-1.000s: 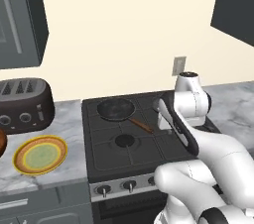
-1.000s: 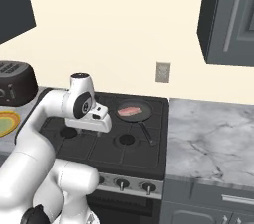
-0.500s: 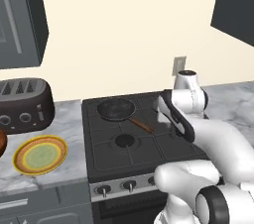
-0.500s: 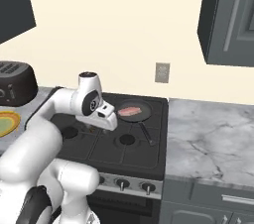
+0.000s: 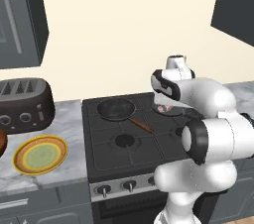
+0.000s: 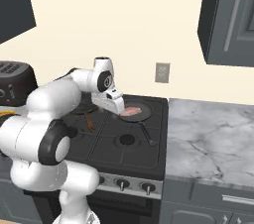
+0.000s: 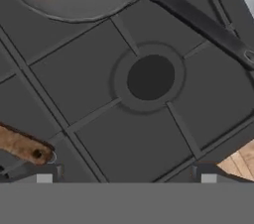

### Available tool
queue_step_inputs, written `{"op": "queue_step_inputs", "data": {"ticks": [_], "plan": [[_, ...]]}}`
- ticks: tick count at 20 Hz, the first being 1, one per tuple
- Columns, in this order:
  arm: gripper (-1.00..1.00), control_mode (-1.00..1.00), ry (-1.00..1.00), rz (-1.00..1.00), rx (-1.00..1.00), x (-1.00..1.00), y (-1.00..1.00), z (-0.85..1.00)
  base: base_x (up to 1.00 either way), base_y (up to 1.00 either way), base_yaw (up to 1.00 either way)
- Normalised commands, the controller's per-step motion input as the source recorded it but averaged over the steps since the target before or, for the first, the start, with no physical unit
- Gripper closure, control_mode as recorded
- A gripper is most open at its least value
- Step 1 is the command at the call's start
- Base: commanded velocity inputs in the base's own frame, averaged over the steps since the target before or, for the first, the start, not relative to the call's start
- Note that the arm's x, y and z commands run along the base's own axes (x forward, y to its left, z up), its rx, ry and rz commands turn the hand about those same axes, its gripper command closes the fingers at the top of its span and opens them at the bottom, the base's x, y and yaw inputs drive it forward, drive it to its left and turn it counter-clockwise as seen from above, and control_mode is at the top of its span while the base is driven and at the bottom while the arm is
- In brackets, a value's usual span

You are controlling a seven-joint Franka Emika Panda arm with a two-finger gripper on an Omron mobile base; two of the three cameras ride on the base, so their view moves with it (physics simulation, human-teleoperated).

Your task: Place one of the steaks on the plate and the other in the bowl. Then place the bowl in the fridge.

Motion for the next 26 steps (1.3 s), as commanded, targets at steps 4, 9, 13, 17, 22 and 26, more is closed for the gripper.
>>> {"op": "queue_step_inputs", "data": {"ticks": [4, 9, 13, 17, 22, 26], "plan": [[-1.0, -1.0, 0.05, 0.11, 0.1, 0.96, -0.38, -0.04, 0.0, 0.0, 0.0], [-1.0, -1.0, 0.0, 0.07, 0.0, 0.7, -0.08, -0.21, 0.0, 0.0, 0.0], [-1.0, -1.0, -0.01, 0.06, 0.0, 0.71, -0.1, -0.5, 0.0, 0.0, 0.0], [-1.0, -1.0, -0.05, 0.05, 0.0, 0.62, -0.18, -0.53, 0.0, 0.0, 0.0], [-1.0, -1.0, -0.13, 0.07, 0.02, 0.56, -0.18, -0.47, 0.0, 0.0, 0.0], [-1.0, -1.0, -0.12, 0.04, 0.02, 0.35, 0.0, -0.45, 0.0, 0.0, 0.0]]}}
